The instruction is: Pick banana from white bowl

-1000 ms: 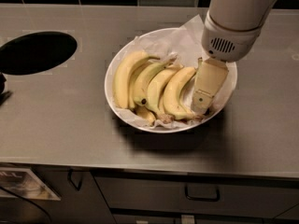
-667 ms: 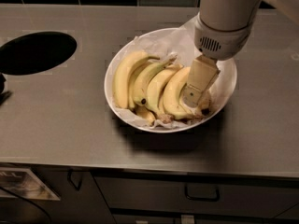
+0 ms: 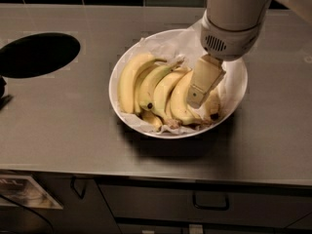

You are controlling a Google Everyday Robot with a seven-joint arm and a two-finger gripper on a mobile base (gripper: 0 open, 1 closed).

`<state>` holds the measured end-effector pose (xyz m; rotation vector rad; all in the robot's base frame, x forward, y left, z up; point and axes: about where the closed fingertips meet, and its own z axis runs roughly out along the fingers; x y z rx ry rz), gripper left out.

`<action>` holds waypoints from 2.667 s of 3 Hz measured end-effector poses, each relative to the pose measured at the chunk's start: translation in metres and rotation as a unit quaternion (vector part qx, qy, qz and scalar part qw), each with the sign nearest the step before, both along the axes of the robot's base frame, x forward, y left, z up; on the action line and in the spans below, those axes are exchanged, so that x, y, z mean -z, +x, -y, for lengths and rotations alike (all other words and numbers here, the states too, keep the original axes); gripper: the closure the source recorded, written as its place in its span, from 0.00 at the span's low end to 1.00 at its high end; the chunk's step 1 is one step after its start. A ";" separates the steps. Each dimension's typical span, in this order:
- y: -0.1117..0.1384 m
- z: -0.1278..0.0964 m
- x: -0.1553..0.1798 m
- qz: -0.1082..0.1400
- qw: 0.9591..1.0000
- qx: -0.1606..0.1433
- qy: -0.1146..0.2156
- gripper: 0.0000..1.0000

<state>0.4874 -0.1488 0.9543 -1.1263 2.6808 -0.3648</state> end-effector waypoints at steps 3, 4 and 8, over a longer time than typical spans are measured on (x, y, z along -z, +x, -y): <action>0.001 -0.036 0.014 0.035 0.996 0.047 -0.074 0.00; 0.005 -0.038 0.012 0.049 0.995 0.049 -0.069 0.17; 0.015 -0.021 0.020 0.059 0.990 0.100 -0.086 0.38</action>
Offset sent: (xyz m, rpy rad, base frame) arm -0.0100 0.0356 -0.0203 -0.2420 -0.0650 -0.1813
